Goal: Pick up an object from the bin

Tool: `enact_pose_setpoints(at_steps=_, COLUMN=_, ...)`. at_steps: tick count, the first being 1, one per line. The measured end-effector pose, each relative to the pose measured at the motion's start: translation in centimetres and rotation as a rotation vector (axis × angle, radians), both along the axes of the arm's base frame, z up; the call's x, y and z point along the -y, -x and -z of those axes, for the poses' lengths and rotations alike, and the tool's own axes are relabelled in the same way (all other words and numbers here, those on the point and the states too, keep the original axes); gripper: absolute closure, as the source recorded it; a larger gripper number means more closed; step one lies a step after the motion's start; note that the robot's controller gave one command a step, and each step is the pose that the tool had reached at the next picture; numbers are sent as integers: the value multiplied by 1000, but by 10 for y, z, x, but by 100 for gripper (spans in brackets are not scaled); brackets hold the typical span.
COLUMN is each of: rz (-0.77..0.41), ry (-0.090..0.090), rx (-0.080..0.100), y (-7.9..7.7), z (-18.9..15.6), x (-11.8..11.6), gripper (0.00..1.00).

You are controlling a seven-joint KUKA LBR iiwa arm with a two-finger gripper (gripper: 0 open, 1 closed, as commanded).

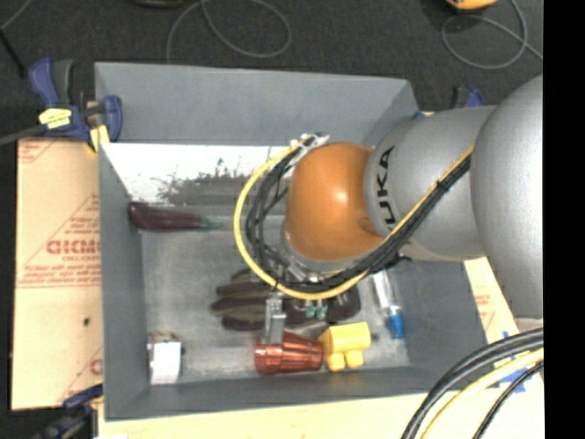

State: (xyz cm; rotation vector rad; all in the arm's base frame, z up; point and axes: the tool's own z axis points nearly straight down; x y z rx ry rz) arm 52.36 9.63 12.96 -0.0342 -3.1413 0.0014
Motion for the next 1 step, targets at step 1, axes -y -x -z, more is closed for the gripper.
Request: enact_pose_setpoints(at_steps=1, rz=68, ry=-5, rx=10, y=-1, z=41, x=-17, gripper=0)
